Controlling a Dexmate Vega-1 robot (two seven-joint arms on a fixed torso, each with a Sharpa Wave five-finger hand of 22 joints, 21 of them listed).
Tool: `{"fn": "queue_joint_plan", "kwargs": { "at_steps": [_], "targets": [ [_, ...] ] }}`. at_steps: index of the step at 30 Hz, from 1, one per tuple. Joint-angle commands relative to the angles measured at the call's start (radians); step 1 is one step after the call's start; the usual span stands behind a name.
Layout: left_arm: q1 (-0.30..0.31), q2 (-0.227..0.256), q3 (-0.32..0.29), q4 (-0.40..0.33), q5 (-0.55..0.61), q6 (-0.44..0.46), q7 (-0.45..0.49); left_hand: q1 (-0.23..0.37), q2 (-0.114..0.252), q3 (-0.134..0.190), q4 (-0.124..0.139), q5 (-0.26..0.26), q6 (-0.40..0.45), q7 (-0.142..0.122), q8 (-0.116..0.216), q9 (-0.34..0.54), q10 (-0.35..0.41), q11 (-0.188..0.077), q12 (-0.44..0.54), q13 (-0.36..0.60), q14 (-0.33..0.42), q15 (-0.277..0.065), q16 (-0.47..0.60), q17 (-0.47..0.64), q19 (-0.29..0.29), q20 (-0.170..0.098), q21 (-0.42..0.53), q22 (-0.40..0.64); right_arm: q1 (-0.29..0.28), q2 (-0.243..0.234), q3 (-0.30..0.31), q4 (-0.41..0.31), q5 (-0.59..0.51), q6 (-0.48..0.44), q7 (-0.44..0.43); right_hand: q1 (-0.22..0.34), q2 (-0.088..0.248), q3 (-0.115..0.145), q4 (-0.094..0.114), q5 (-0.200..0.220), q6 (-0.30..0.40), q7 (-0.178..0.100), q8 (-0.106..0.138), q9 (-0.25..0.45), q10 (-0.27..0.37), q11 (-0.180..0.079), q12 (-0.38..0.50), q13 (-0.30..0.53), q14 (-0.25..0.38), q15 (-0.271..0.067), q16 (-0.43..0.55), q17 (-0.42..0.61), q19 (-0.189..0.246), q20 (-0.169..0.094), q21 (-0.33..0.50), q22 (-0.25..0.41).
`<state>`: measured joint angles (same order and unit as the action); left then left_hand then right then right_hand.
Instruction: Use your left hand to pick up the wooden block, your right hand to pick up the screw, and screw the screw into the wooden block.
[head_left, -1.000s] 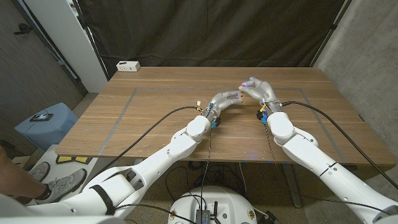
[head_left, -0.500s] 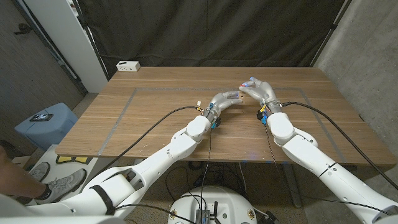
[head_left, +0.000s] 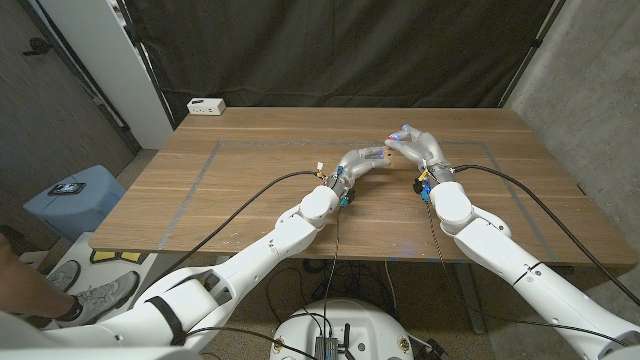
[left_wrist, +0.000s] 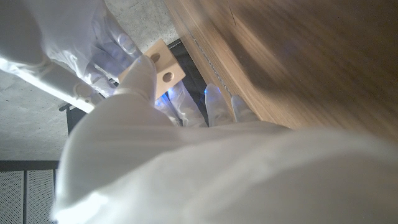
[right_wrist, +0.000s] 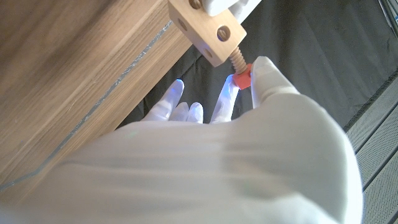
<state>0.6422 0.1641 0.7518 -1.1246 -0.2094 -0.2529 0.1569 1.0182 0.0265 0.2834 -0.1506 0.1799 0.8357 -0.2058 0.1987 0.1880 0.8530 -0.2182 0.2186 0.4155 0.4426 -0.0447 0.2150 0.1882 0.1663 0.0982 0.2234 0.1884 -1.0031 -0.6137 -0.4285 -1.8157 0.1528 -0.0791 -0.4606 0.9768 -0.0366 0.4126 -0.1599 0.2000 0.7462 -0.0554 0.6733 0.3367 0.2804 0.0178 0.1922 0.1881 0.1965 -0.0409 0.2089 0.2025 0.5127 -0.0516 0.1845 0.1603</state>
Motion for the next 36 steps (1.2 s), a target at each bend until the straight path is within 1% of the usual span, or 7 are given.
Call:
{"fn": "queue_joint_plan", "kwargs": {
  "at_steps": [1, 9, 17, 36],
  "targets": [
    [-0.008, -0.007, 0.000, 0.019, -0.002, -0.009, -0.003, 0.003, 0.009, -0.003, 0.003, -0.003, 0.003, 0.004, 0.008, 0.005, 0.008, -0.003, 0.001, 0.004, 0.010, -0.093, 0.001, 0.002, 0.004, 0.006, -0.002, 0.004, 0.002, 0.002, 0.003, 0.006, 0.004, -0.003, 0.002, 0.004, 0.007, 0.003, -0.001, 0.007, 0.002, -0.005, 0.004, 0.001, 0.002, -0.009, 0.000, 0.002, 0.005, -0.014, -0.002, 0.001, -0.001, -0.047, -0.003, 0.002],
    [-0.013, -0.011, 0.000, 0.027, -0.004, -0.009, -0.005, 0.004, 0.010, -0.004, 0.002, -0.003, 0.001, 0.000, 0.008, 0.005, 0.009, -0.003, 0.001, 0.005, 0.011, -0.093, 0.001, 0.002, 0.004, 0.005, -0.002, 0.004, 0.013, -0.002, -0.005, 0.015, -0.004, 0.005, 0.013, 0.004, 0.005, 0.003, -0.002, 0.007, -0.001, -0.005, 0.004, 0.000, -0.001, -0.007, -0.001, 0.002, 0.004, -0.013, -0.003, 0.002, -0.002, -0.046, -0.003, 0.002],
    [-0.019, -0.015, 0.000, 0.039, -0.006, -0.011, -0.007, 0.004, 0.010, -0.005, 0.002, -0.003, 0.003, 0.003, 0.009, 0.005, 0.009, -0.003, 0.001, 0.005, 0.011, -0.092, 0.001, 0.002, 0.004, 0.005, -0.002, 0.004, 0.024, -0.007, -0.012, 0.021, -0.019, 0.007, 0.019, 0.004, 0.005, 0.003, -0.001, 0.007, 0.000, -0.006, 0.005, -0.001, -0.004, -0.008, -0.002, 0.002, 0.003, -0.013, -0.004, 0.002, -0.003, -0.046, -0.003, 0.002],
    [-0.026, -0.019, 0.002, 0.052, -0.007, -0.013, -0.011, 0.007, 0.014, -0.006, 0.002, -0.003, 0.003, 0.004, 0.008, 0.005, 0.009, -0.003, 0.000, 0.006, 0.010, -0.092, 0.000, 0.002, 0.004, 0.005, -0.003, 0.004, 0.035, -0.011, -0.020, 0.018, -0.041, -0.011, 0.021, 0.004, 0.006, 0.002, 0.000, 0.007, -0.003, -0.007, 0.006, -0.002, -0.004, -0.007, -0.002, 0.002, 0.001, -0.014, -0.004, 0.002, -0.003, -0.045, -0.003, 0.002]
  ]
}}
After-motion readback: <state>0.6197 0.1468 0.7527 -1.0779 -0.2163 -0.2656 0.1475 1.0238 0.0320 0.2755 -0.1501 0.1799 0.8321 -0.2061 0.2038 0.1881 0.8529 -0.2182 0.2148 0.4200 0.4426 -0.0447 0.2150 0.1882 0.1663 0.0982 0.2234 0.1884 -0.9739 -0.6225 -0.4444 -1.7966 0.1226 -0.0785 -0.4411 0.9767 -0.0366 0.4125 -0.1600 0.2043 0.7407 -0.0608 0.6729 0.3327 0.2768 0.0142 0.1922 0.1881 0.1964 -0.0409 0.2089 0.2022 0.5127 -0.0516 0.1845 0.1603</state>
